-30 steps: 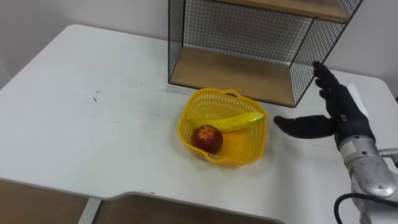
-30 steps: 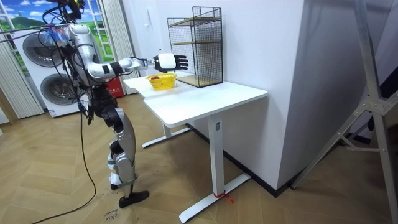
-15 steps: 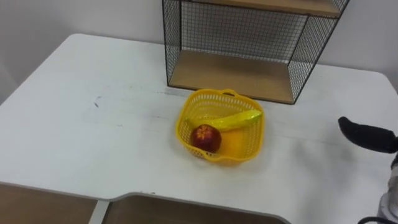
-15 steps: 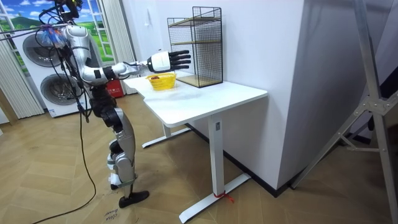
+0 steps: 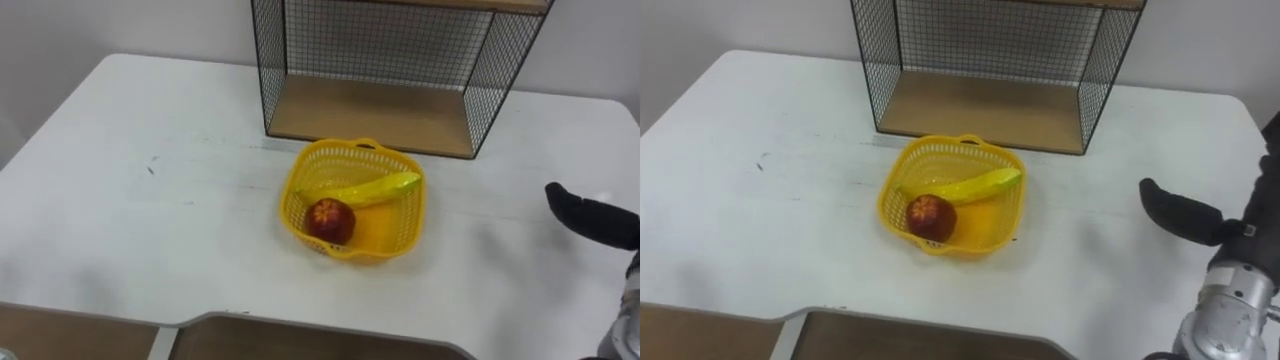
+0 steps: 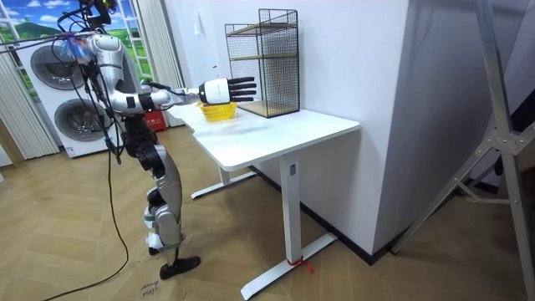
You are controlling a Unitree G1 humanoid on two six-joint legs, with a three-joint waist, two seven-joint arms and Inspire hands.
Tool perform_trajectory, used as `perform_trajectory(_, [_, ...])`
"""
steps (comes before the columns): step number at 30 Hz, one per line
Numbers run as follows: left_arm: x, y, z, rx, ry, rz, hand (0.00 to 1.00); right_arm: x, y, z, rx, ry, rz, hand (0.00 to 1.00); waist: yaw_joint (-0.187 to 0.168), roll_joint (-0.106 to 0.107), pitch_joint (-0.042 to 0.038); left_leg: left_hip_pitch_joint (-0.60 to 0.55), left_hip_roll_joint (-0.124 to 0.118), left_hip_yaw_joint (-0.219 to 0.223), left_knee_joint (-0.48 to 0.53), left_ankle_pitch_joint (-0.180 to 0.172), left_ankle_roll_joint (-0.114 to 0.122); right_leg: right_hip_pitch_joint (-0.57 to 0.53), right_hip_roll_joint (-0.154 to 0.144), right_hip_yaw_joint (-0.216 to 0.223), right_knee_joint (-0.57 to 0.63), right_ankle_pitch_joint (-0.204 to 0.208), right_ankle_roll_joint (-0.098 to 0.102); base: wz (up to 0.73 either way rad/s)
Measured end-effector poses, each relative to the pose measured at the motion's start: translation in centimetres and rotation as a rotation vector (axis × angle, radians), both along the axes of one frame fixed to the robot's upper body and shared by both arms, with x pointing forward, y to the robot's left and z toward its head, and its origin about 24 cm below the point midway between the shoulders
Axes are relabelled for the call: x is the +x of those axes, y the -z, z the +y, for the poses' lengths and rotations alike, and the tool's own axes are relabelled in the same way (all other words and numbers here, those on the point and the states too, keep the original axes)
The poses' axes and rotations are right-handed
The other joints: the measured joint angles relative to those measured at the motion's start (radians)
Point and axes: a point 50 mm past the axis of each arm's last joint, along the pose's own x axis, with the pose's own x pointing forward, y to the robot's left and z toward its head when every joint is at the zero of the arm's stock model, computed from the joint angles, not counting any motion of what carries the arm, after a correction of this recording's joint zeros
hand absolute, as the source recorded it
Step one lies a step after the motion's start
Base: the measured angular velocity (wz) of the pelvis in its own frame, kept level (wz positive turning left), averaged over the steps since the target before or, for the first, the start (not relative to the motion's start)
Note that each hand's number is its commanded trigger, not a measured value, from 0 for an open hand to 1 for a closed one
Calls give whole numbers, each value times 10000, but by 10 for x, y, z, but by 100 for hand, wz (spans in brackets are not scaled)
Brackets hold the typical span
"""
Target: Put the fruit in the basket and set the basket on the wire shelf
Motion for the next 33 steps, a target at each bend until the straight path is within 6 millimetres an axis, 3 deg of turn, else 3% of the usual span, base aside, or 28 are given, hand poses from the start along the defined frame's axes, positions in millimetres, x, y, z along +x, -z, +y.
perform_trajectory(5, [23,7,-27,-1226,2535,-319,0,4,13,16,1382,-1004,-9,0,-88,26,20,-3,0,60,35,-2,4,-36,7,89,-2,0,0,-4])
perform_trajectory(13, [42,20,-62,-3328,5805,-832,0,9,22,40,2628,-2756,87,0,-237,132,51,-46,57,361,-25,-2,3,-249,72,377,24,4,-5,-9])
perform_trajectory(21, [52,28,-77,-4378,7619,-1119,0,10,35,50,4174,-3690,196,0,-273,117,51,-13,97,607,-2,0,-1,-318,107,564,42,14,-22,-8])
perform_trajectory(33, [57,32,-99,-4684,9294,-999,0,16,37,63,4541,-4284,213,0,-342,-73,77,35,107,654,-2,0,-3,-322,120,605,57,15,-25,0])
